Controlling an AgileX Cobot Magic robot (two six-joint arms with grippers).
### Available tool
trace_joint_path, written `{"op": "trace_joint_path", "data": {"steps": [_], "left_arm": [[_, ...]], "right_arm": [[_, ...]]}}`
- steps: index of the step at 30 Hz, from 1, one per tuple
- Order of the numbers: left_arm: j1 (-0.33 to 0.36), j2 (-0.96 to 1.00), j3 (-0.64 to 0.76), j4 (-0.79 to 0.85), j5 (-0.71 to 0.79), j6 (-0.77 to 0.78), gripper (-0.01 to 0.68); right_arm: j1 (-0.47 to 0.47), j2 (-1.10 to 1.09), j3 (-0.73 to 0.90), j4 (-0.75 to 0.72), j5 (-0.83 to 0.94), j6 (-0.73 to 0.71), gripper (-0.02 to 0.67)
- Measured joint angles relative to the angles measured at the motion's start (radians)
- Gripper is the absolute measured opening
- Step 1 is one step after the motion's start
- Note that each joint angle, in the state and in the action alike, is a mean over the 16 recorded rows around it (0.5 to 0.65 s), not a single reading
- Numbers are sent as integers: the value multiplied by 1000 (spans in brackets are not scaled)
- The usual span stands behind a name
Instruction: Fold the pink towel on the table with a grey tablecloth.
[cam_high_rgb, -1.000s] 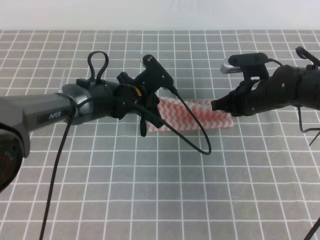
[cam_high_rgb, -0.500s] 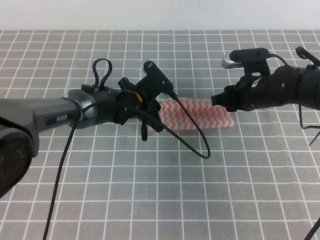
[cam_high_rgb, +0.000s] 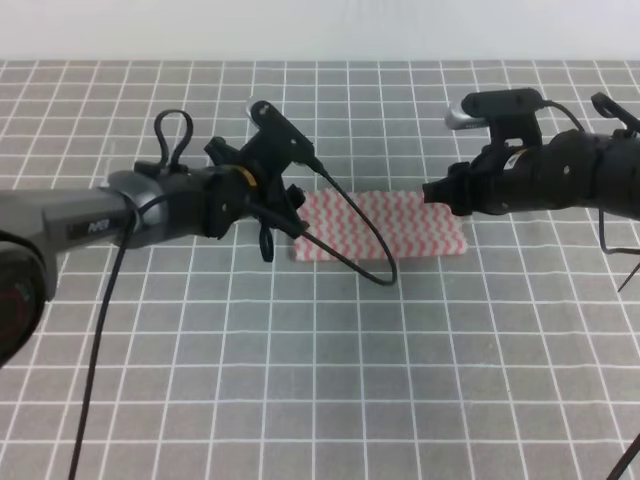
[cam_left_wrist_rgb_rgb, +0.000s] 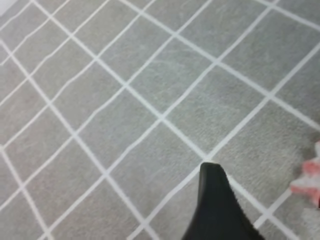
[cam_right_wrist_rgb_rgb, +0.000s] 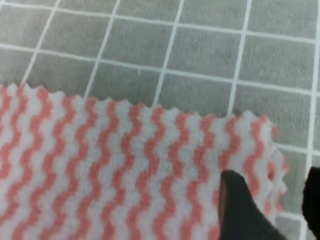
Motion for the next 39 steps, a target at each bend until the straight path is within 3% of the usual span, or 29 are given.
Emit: {"op": "trace_joint_path", "data": {"steps": [11,17,29,39], "left_arm": [[2,-54,-37,-47,194,-121,127],[-5,-55,-57,-168,303,-74,15],[-7,-8,-60,-452,383,159,1],[-7,-3,-85,-443,394,193,0]], "right_arm": [[-54,0,-2,86,144,25,267],[-69,-1,-2,182,198,-31,267],[-69,-1,-2,294,222,-133,268],[-69,-1,-2,297,220,-147,269]]}}
